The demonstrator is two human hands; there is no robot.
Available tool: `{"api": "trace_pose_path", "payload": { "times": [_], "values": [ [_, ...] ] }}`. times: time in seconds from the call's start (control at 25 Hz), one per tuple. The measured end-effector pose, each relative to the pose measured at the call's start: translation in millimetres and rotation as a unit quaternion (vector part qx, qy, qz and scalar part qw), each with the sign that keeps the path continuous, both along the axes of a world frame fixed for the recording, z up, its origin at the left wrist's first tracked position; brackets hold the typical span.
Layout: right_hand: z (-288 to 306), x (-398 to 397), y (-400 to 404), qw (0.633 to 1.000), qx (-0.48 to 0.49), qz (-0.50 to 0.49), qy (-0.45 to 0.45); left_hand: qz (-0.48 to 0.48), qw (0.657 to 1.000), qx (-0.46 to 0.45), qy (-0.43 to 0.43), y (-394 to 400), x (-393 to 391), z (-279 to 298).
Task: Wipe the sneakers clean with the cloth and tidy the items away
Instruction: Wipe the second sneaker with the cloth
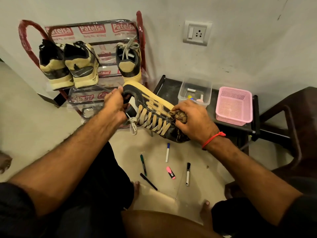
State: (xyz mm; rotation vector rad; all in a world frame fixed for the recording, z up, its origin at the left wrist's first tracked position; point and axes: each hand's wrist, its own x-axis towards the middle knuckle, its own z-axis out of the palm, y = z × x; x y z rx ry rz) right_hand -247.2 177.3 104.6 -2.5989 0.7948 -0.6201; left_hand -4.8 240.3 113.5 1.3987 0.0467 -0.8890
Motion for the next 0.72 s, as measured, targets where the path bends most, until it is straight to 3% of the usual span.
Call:
{"api": "trace_pose_path", "payload": {
  "times": [0.16, 0.28, 0.4, 0.72],
  "values": [
    [-6.0, 8.9, 2.6, 0.996, -0.08, 0.023, -0.01, -0.017, 0.999, 0.003, 0.042, -5.9, -7.6, -7.2],
    [-3.7, 7.6, -2.3, 0.997, -0.07, -0.013, -0.03, -0.016, 0.999, -0.011, 0.032, -12.9, -11.6, -10.4],
    [-7.6, 8.0, 1.2, 0.998, -0.054, 0.041, 0.012, -0.008, 0.999, -0.02, 0.039, -18.2, -10.5, -12.9],
    [-8.4, 6.5, -0.1, 0.994, -0.071, 0.057, 0.054, -0.009, 0.999, -0.003, 0.038, -22.5, -10.1, -11.9]
  ]
}}
